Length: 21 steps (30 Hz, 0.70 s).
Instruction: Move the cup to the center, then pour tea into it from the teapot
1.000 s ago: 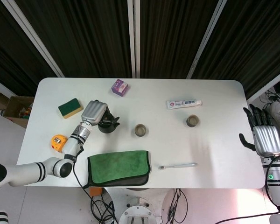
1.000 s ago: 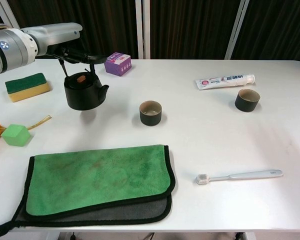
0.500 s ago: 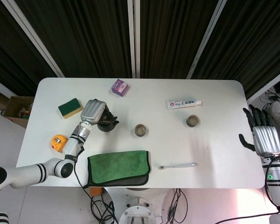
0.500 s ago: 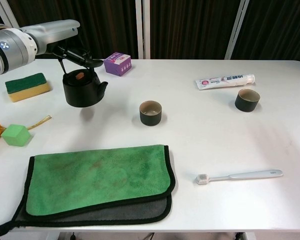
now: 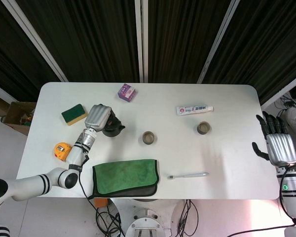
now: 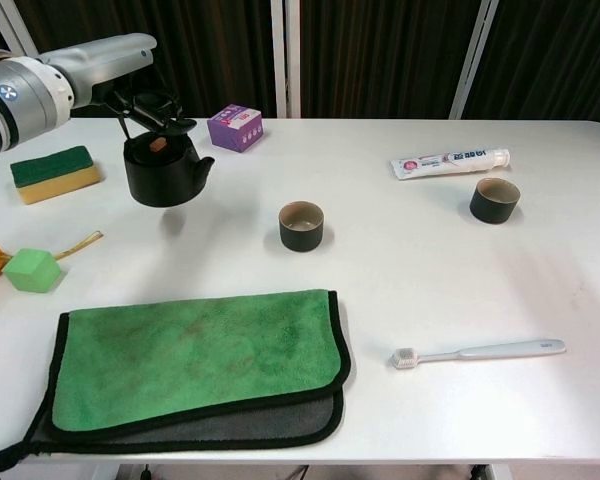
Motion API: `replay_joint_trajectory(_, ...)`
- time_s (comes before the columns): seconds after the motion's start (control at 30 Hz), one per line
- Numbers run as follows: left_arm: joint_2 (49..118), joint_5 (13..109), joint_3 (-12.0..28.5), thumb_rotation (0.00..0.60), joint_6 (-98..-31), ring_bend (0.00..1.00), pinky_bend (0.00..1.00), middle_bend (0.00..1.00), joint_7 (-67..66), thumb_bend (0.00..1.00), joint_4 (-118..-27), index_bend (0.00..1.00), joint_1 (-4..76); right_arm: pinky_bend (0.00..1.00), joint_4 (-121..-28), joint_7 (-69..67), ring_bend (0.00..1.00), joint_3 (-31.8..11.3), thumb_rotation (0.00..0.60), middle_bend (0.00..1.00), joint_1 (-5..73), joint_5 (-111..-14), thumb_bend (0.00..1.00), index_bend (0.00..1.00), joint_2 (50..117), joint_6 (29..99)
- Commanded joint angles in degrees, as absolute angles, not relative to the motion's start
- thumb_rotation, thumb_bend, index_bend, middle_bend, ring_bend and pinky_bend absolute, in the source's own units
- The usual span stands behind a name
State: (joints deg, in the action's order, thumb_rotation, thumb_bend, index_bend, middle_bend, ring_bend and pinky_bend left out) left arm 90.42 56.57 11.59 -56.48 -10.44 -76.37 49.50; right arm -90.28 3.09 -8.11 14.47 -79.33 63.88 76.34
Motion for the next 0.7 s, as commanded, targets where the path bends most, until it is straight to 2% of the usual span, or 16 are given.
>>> replay_joint_trajectory(0.03, 90.6, 57.4, 11.9, 0.516, -56.8, 0.99, 0.44, 1.0, -10.0, 0.34, -76.1, 1.0, 49.1, 0.0, -90.3, 3.2, 0.0, -8.1, 0.6, 0.0, 14.5, -79.3, 0.33, 0.0, 63.9, 76.3)
replay_joint_trajectory(0.7, 91.9, 59.7, 13.6, 0.59, -56.4, 1.0, 0.44, 1.0, -11.2, 0.34, -76.7, 1.0, 48.8, 0.0, -90.3, 2.6, 0.0, -8.1, 0.6, 0.0, 14.3, -79.3, 0.33, 0.0, 63.6, 76.5)
